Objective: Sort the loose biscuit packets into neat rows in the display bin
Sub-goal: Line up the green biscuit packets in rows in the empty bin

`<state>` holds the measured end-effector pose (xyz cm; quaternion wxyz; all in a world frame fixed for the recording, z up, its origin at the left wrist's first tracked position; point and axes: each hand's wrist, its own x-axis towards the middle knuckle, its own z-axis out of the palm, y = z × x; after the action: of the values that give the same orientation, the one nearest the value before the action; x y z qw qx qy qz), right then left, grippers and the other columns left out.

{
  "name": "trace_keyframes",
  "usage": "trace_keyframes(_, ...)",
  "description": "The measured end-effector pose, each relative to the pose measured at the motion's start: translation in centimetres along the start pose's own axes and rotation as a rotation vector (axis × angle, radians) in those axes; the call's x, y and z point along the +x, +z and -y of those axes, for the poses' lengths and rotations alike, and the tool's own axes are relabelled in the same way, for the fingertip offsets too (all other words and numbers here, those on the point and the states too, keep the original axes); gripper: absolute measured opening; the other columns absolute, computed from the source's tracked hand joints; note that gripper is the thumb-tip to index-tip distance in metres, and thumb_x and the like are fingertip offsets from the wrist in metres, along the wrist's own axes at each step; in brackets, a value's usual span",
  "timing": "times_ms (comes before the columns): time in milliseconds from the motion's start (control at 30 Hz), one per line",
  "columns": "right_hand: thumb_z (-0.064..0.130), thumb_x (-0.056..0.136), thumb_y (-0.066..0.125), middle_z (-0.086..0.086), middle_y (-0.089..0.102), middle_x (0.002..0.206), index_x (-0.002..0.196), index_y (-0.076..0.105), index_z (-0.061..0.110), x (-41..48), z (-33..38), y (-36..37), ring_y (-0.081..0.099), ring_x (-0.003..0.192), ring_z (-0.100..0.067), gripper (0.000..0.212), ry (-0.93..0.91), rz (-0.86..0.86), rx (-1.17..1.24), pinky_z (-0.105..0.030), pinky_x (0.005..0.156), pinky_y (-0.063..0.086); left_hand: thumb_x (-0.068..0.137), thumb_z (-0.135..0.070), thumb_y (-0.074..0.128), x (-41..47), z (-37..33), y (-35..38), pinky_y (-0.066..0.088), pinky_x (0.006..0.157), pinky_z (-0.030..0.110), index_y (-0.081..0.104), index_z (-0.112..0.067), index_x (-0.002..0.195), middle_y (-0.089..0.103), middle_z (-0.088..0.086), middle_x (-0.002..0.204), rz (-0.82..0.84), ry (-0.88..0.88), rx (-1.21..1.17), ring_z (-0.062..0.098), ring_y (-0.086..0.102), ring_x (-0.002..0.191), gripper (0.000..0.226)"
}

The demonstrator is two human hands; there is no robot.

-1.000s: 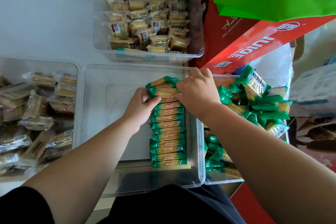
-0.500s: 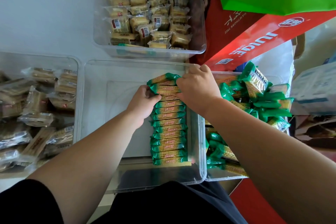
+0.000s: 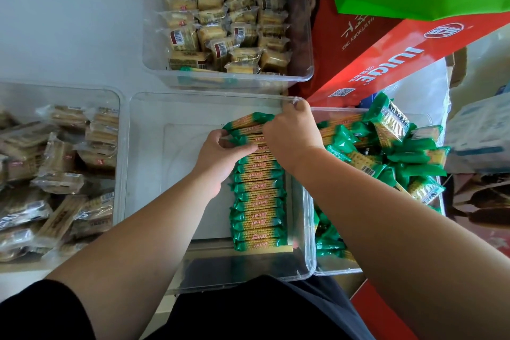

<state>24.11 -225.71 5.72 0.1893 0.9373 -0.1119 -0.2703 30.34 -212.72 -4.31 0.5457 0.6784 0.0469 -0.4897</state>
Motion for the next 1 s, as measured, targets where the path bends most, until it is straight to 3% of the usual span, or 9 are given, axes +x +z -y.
trace_keyframes(100,0.022,0.096,0.056,0.002,0.071,0.091,0.087,0.064,0.024,-0.5,-0.4,0.3,0.058,0.103,-0.030,0.013,-0.048,-0.030,0.040,-0.043,0.099,0.039,0.076,-0.031,0.089,0.0,-0.1,0.1,0.057,0.068,0.022,0.060,-0.013,0.121,0.075,0.001,0.107,-0.020,0.031,-0.003,0.010,0.075,0.089,0.057)
trace_keyframes(200,0.018,0.089,0.059,-0.001,0.068,0.082,0.083,0.069,0.018,-1.5,-1.1,1.2,0.059,0.089,-0.030,0.012,-0.059,-0.213,0.151,-0.043,0.094,0.044,0.078,-0.032,0.088,0.4,-0.1,0.1,0.058,0.076,0.028,0.061,-0.011,0.120,0.076,0.002,0.108,-0.021,0.055,0.055,0.016,0.075,0.095,0.054)
trace_keyframes(267,0.020,0.087,0.059,-0.007,0.067,0.102,0.103,0.070,0.014,-2.2,-1.2,2.4,0.059,0.096,-0.033,0.021,-0.081,-0.335,0.234,-0.047,0.092,0.047,0.079,-0.030,0.088,0.5,0.0,0.1,0.057,0.076,0.030,0.059,-0.009,0.122,0.075,0.004,0.109,-0.042,0.045,0.042,0.017,0.074,0.095,0.056)
trace_keyframes(333,0.022,0.091,0.048,-0.007,0.054,0.142,0.140,0.053,0.013,-2.8,-1.1,3.0,0.054,0.120,-0.032,0.050,-0.161,-0.262,0.242,-0.046,0.098,0.044,0.080,-0.027,0.087,0.5,-0.1,0.2,0.057,0.072,0.029,0.055,-0.009,0.123,0.074,0.005,0.109,-0.073,0.048,0.044,0.016,0.074,0.091,0.056)
trace_keyframes(400,0.023,0.095,0.041,-0.002,0.026,0.165,0.158,0.028,0.015,-3.1,-1.0,3.1,0.038,0.140,-0.028,0.065,-0.204,-0.157,0.193,-0.044,0.108,0.038,0.080,-0.028,0.087,0.6,-0.2,0.6,0.062,0.074,0.037,0.055,-0.008,0.123,0.075,0.007,0.107,-0.083,0.052,0.049,0.018,0.076,0.088,0.057)
trace_keyframes(567,0.025,0.098,0.034,-0.002,0.004,0.169,0.161,0.005,0.015,-2.7,-1.0,1.5,0.022,0.146,-0.031,0.070,-0.191,-0.094,0.085,-0.047,0.112,0.027,0.066,-0.041,0.092,0.6,-0.4,0.9,0.062,0.084,0.050,0.053,-0.016,0.118,0.075,0.002,0.103,-0.142,0.037,0.102,0.020,0.076,0.089,0.069)
trace_keyframes(767,0.031,0.104,0.027,-0.004,0.009,0.169,0.161,0.013,0.012,-3.0,-1.3,1.1,0.014,0.148,-0.037,0.062,-0.120,0.017,-0.009,-0.052,0.116,0.015,0.071,-0.046,0.091,0.6,-0.9,1.1,0.058,0.093,0.048,0.041,-0.018,0.141,0.065,0.009,0.120,-0.191,0.085,0.295,0.027,0.068,0.102,0.090)
trace_keyframes(1000,0.032,0.102,0.028,-0.006,0.007,0.169,0.161,0.011,0.010,-2.8,-0.9,1.6,0.005,0.150,-0.036,0.066,-0.054,0.153,-0.042,-0.059,0.115,0.011,0.083,-0.046,0.080,0.5,-1.0,1.4,0.057,0.086,0.037,0.051,-0.014,0.136,0.065,0.001,0.125,-0.166,0.245,0.544,0.022,0.066,0.104,0.068)
